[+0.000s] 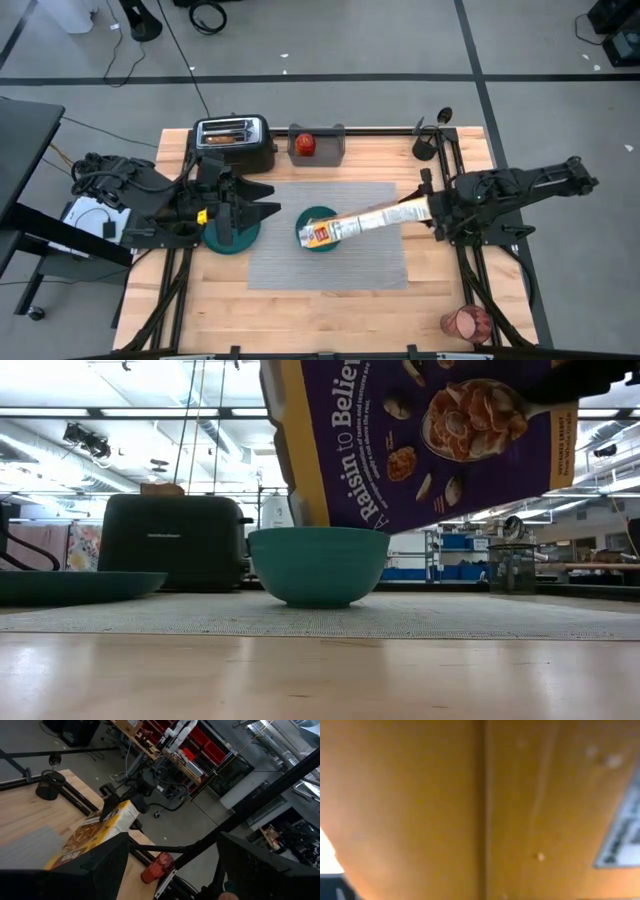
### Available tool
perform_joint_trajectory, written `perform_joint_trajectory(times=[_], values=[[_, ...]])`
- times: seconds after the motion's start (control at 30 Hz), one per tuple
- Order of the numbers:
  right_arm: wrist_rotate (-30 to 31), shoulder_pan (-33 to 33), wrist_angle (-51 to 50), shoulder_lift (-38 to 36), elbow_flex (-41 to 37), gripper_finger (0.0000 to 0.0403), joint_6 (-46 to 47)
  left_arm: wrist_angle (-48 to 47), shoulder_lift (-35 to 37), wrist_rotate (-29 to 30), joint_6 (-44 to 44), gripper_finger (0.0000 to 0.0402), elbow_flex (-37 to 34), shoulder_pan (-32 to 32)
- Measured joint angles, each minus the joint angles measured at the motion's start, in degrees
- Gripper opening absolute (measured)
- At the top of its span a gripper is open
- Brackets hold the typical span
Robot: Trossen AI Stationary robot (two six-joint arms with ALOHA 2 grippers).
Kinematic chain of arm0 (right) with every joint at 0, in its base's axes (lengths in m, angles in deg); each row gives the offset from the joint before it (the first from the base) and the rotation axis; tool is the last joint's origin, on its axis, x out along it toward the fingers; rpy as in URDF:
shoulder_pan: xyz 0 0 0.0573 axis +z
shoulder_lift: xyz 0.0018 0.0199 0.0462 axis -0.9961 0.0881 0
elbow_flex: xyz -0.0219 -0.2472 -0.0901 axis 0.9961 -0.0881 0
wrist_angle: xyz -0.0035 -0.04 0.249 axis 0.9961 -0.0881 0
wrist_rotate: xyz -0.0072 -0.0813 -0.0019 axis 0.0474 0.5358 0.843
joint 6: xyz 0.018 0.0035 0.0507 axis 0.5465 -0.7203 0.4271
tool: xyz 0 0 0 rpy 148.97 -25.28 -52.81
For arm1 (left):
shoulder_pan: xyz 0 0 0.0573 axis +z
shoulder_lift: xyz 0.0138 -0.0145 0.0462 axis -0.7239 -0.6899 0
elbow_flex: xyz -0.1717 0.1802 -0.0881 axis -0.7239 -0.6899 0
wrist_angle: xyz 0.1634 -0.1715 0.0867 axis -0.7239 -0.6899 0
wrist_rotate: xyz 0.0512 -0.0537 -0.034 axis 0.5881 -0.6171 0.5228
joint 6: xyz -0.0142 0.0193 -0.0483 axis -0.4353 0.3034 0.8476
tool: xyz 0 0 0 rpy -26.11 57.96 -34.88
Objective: Arrange a breakfast setting
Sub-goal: Pour the cereal on the green bowl
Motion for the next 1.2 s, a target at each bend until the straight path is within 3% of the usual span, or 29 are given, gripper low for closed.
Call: perform_joint_trajectory(times=[0.6, 1.2], values=[[-2.7, 0.0, -0.6, 8.4, 5.7, 0.0203, -13.7, -3.4, 0.0, 0.0, 3.0, 0.0306, 0.0, 0.0], [-6.3, -1.6, -9.9, 15.6, 15.6, 0.0203, -26.1, -3.4, 0.0, 0.0, 3.4, 0.0306, 0.0, 0.6]])
